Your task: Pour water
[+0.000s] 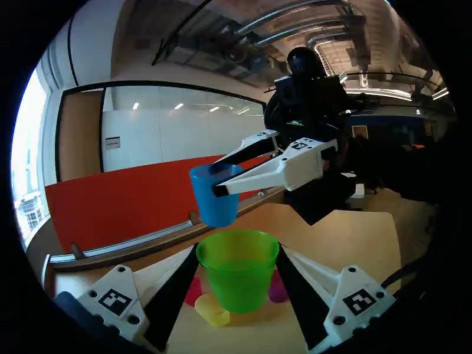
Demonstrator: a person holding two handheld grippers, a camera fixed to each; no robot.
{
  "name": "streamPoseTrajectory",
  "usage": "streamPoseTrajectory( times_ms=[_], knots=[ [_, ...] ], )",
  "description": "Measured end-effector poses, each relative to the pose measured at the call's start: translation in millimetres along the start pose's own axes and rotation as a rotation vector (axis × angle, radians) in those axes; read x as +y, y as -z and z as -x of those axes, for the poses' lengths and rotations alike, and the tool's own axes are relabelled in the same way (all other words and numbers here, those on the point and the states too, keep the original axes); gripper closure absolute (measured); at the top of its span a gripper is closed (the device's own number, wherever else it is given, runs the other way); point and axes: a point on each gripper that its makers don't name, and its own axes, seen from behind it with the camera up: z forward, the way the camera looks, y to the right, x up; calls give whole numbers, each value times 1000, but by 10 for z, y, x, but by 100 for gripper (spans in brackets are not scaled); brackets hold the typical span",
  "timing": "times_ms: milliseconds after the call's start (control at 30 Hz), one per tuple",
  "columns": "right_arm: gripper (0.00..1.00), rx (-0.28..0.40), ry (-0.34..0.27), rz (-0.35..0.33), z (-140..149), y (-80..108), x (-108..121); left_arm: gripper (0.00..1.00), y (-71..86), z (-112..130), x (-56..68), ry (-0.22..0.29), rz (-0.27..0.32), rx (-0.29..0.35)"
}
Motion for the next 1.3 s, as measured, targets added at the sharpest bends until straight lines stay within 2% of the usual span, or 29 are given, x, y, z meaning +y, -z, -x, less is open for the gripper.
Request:
streamPoseTrajectory(
  times_ms=[300,500,1300],
  knots=[
    [6,-41,-36,-17,82,73,-32,11,-1,20,19,6,13,-24],
    [6,-73,-49,-31,181,129,-58,11,7,77,51,-9,23,-52],
    [6,-173,-80,-51,742,425,-92,11,-112,531,113,-27,47,-220]
  ],
)
